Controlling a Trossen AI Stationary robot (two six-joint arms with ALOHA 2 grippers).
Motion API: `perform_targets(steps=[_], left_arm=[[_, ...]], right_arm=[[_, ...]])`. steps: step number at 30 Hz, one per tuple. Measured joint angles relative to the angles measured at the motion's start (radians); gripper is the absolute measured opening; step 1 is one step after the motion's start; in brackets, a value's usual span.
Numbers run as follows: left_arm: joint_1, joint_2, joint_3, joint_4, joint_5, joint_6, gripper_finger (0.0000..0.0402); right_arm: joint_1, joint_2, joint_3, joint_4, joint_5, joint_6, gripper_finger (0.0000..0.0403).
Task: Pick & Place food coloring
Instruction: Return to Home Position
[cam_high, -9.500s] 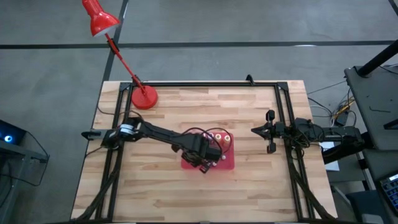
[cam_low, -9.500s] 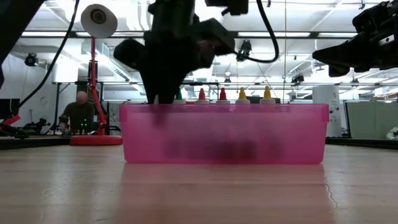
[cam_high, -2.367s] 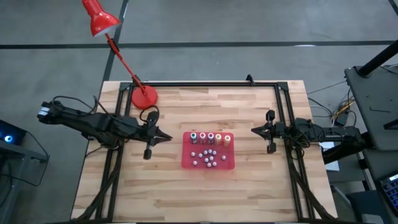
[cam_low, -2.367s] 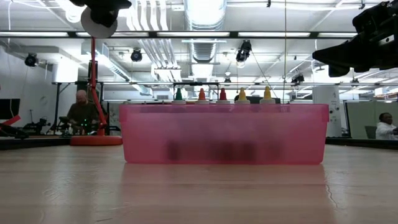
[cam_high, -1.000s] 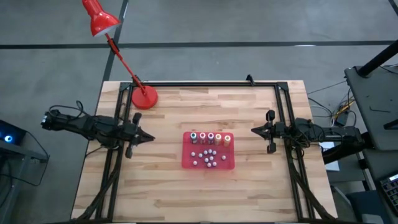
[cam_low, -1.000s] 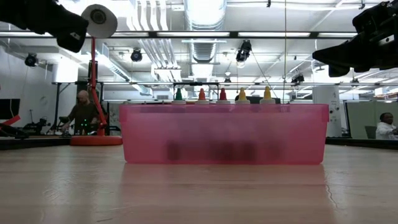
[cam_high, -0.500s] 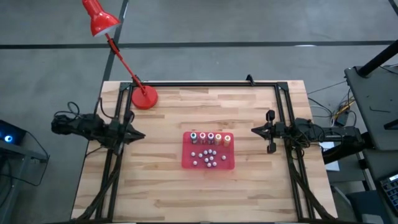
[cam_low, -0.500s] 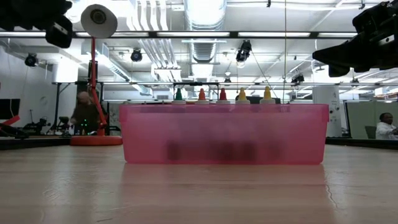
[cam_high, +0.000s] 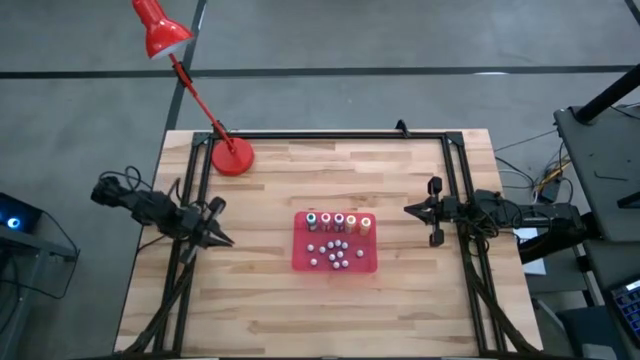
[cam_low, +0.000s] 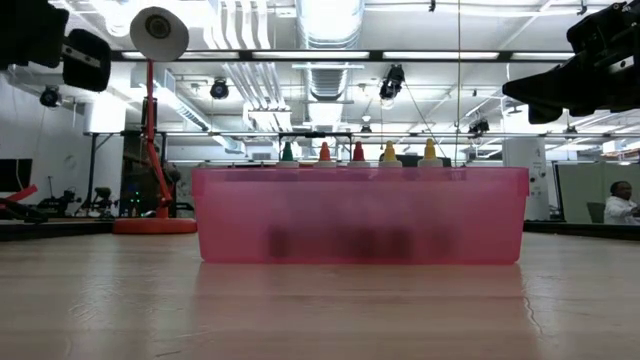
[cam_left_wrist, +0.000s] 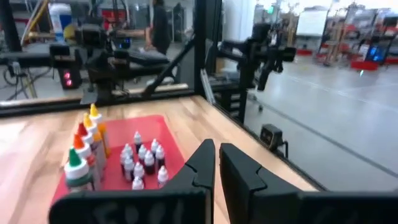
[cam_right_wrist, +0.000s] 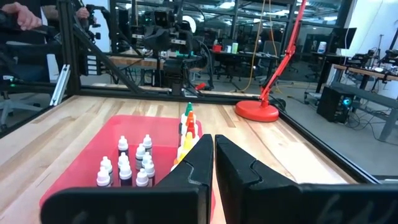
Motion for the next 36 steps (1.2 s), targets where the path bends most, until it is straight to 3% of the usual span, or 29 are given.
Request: perform_targets(steps=[7,13,28,36], left_arm=[[0.023,0.0,-0.068,0.092,0.032,-0.036,0.0],[0.107,0.0,-0.1,0.135,0.085,-0.099,0.0],[0.318,0.0,-0.106,0.107,0.093,-0.06,0.0],[0.332,-0.004,-0.121,0.067,0.07,-0.059,0.0]], right_arm=[[0.0,0.0,0.0,0.0,0.0,0.0,0.0009],[0.0,0.0,0.0,0.0,0.0,0.0,0.0009],[0.0,0.0,0.0,0.0,0.0,0.0,0.0009],[0.0,0.0,0.0,0.0,0.0,0.0,0.0009]])
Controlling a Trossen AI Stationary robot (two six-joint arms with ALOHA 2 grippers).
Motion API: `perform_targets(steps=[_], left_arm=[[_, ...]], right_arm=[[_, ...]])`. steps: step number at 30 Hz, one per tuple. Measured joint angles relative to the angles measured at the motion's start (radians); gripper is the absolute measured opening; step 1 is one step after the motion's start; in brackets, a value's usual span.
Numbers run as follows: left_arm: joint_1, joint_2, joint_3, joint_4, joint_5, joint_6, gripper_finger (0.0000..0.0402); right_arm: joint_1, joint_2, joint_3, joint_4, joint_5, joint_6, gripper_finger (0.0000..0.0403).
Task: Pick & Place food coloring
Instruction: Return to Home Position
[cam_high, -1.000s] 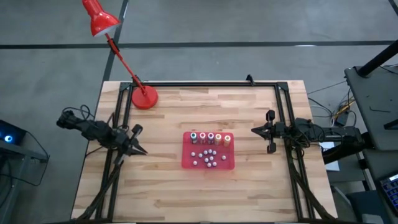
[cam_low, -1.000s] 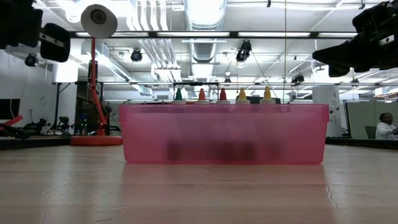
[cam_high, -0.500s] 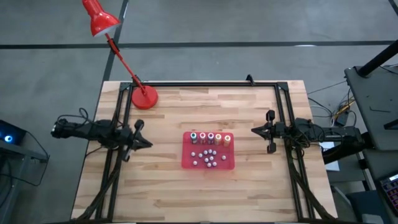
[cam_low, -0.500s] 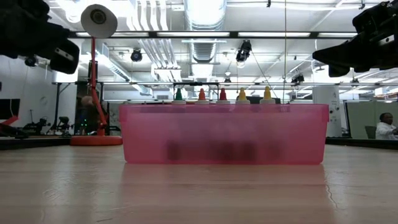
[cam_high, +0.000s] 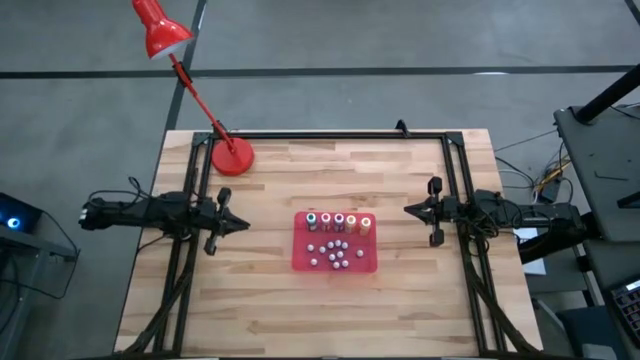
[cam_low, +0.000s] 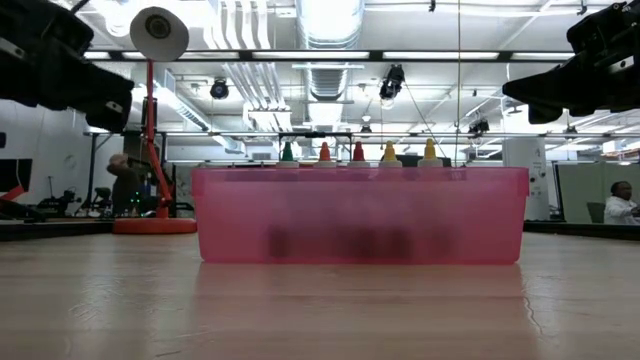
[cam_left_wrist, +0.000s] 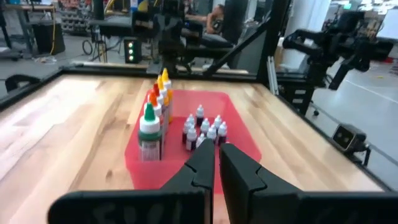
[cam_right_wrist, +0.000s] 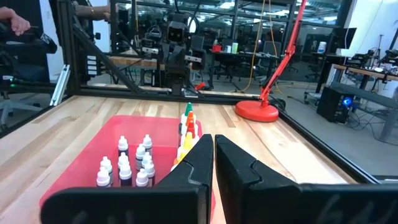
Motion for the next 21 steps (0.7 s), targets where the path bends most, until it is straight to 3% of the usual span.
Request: perform_targets(steps=[14,21], left_arm=[[0.004,0.004,-0.082,0.224,-0.016,0.008,0.0],[0.004,0.002,-0.086,0.239,-0.015,0.008,0.0]], right_arm=[[0.0,0.0,0.0,0.0,0.0,0.0,0.0008],[0.0,0.0,0.0,0.0,0.0,0.0,0.0008]])
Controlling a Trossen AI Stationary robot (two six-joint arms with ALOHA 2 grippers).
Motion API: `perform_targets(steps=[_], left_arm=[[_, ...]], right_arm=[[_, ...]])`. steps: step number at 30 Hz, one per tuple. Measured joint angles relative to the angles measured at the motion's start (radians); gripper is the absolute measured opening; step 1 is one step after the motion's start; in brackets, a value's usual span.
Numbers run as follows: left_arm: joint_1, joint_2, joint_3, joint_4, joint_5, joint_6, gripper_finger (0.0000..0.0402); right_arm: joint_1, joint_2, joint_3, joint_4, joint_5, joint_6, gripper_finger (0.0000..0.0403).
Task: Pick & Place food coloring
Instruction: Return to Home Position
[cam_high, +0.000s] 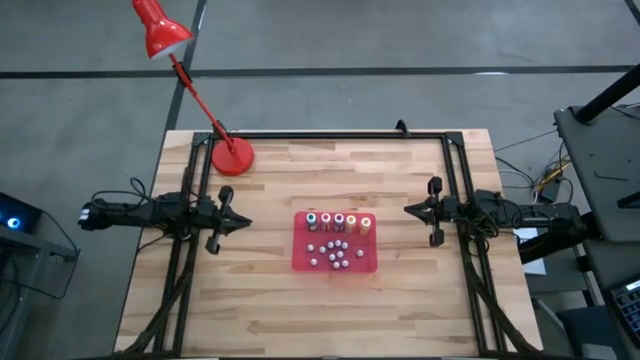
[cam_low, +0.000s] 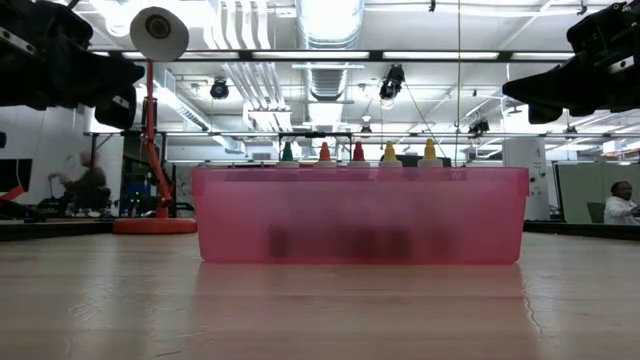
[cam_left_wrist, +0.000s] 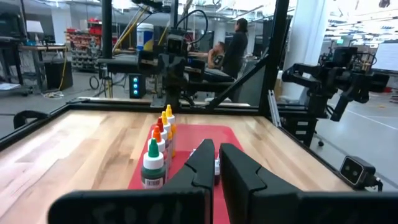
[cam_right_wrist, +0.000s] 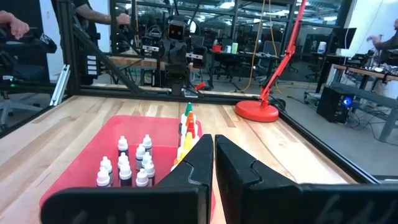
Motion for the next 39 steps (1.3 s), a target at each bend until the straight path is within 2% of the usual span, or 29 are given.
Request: perform_targets(steps=[9,39], left_arm=[[0.0,-0.002,-0.001,-0.011,-0.001,-0.051,0.0],[0.0,-0.002,-0.002,-0.016,-0.001,-0.053,0.0]], right_arm=[[0.0,0.0,0.0,0.0,0.0,0.0,0.0009],[0.0,0.0,0.0,0.0,0.0,0.0,0.0009]])
